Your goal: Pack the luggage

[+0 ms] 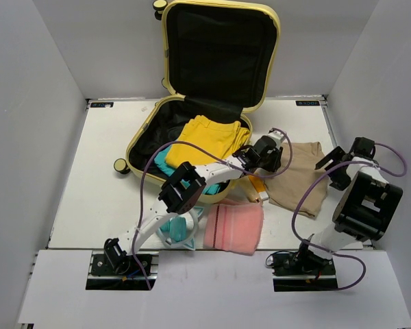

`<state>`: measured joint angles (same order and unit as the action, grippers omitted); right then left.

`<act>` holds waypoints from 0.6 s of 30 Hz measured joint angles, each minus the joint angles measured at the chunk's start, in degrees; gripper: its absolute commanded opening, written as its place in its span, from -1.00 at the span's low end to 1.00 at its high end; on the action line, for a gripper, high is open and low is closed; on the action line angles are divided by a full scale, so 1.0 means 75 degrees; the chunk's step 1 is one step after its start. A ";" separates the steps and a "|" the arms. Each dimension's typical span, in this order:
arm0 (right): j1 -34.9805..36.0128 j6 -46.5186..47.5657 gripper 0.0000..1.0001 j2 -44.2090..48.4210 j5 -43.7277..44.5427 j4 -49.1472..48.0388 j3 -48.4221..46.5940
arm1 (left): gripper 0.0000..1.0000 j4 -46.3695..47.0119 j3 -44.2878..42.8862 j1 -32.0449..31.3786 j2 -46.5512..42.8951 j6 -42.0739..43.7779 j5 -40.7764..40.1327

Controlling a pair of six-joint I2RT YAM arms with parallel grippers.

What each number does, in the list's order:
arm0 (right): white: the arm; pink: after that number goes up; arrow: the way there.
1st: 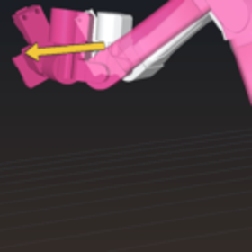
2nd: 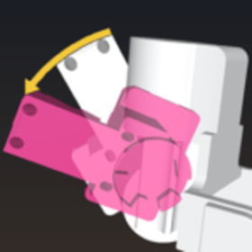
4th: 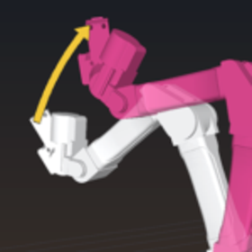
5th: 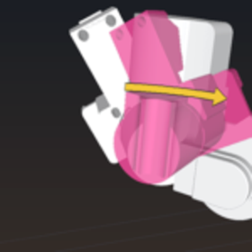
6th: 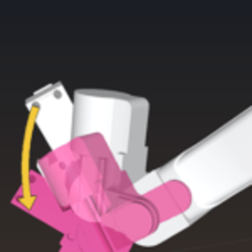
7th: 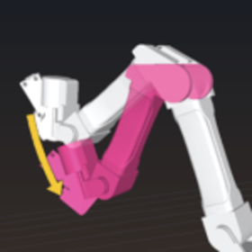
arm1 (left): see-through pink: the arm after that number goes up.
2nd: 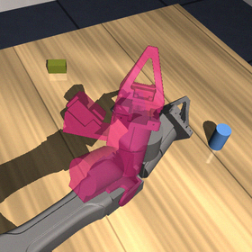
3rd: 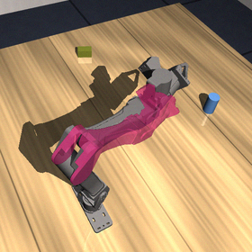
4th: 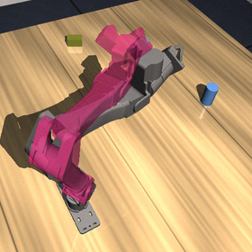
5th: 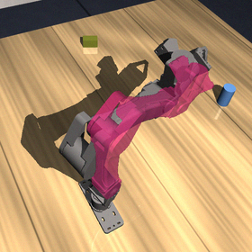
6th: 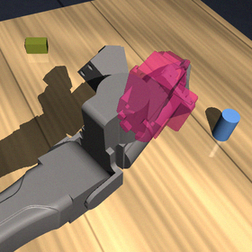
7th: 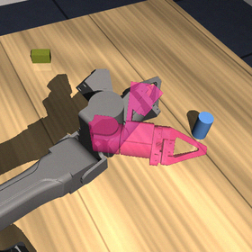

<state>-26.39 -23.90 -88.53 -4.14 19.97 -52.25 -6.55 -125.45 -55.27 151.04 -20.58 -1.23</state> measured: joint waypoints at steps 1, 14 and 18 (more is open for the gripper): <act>0.0003 0.0076 0.70 -0.0143 -0.0038 0.0000 -0.0082 | -0.21 0.0052 0.0076 0.0012 -0.0032 -0.0009 0.0032; 0.0154 0.0953 0.55 -0.1751 -0.0169 -0.0644 -0.1145 | 0.38 0.0303 0.0420 0.0128 -0.0236 -0.0006 0.0504; 0.0332 0.1314 0.45 -0.1818 -0.0347 -0.0842 -0.1157 | 0.47 0.0361 0.0239 0.0160 -0.0134 -0.0096 0.0612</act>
<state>-23.90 -14.04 -102.17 -6.74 13.65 -60.93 -3.84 -123.66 -54.06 150.04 -21.30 3.36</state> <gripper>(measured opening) 0.754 0.730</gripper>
